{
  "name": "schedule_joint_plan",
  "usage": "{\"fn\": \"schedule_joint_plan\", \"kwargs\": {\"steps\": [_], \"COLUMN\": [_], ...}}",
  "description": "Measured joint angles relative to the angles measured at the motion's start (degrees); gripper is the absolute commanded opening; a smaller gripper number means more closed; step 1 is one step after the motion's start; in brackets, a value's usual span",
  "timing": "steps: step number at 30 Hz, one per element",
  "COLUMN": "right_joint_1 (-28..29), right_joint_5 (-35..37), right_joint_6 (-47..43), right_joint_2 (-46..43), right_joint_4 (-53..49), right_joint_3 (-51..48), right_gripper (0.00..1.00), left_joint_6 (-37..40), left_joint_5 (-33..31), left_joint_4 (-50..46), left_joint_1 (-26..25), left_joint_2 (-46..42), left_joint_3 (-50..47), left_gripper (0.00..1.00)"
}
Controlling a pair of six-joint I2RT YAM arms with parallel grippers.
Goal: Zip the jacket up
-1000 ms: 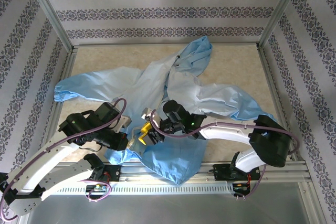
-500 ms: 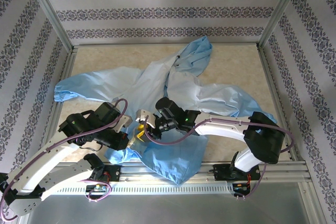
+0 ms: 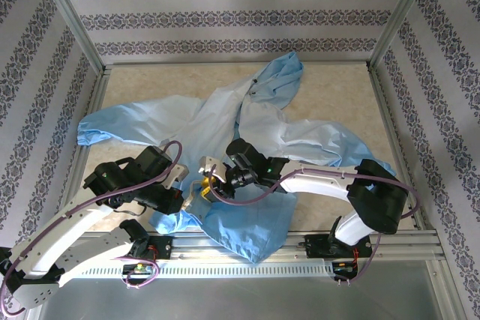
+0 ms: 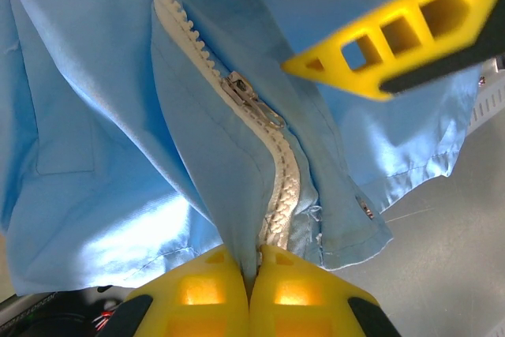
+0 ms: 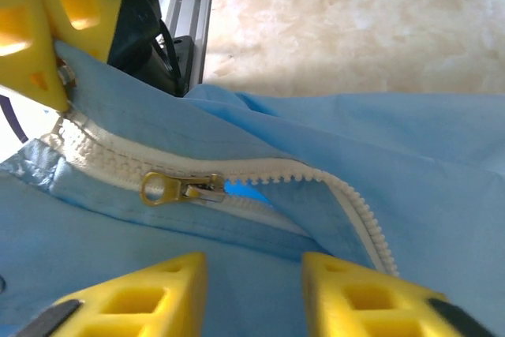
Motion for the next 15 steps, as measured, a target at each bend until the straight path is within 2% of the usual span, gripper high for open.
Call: {"fn": "schedule_joint_plan", "kwargs": {"steps": [6,15], "right_joint_1": [0.70,1.90], "right_joint_5": [-0.31,-1.62], "right_joint_6": [-0.11,0.20], "right_joint_2": [-0.11,1.64], "right_joint_4": [0.02,2.08], "right_joint_3": [0.09,2.71], "right_gripper": [0.48,0.48], "left_joint_6": [0.00,0.00], "left_joint_5": [0.00,-0.02], "left_joint_4": [0.22,0.24], "left_joint_1": [0.00,0.00], "left_joint_2": [-0.50,-0.35], "left_joint_3": [-0.11,-0.11], "left_gripper": [0.00,0.00]}}
